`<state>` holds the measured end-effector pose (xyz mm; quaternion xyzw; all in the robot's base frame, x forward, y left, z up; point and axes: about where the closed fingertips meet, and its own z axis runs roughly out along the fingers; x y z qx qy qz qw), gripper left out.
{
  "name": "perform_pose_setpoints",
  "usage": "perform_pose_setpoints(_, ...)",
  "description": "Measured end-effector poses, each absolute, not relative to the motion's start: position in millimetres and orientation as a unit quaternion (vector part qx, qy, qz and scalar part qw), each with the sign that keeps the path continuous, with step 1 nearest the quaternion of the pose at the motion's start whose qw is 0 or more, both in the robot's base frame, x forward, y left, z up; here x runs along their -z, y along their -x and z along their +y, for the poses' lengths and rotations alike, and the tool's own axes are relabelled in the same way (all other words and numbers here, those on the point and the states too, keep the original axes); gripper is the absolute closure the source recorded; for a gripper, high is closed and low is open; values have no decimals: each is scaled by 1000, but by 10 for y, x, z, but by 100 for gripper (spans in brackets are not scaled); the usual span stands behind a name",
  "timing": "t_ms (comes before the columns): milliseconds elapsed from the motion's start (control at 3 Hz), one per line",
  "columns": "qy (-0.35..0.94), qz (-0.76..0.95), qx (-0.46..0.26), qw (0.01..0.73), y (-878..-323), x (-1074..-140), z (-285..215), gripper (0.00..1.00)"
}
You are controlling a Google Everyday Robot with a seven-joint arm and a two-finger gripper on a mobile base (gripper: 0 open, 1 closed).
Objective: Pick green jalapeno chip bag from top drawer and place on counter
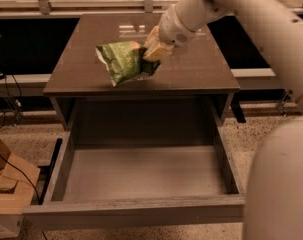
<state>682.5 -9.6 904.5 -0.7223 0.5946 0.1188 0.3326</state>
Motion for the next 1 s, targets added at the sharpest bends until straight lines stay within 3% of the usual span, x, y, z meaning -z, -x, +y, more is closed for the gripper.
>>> perform_pose_setpoints(333, 725, 604, -118, 310, -7275, -8680, 245, 50)
perform_pose_setpoints(1000, 727, 601, -122, 309, -7304, -8632, 322, 5)
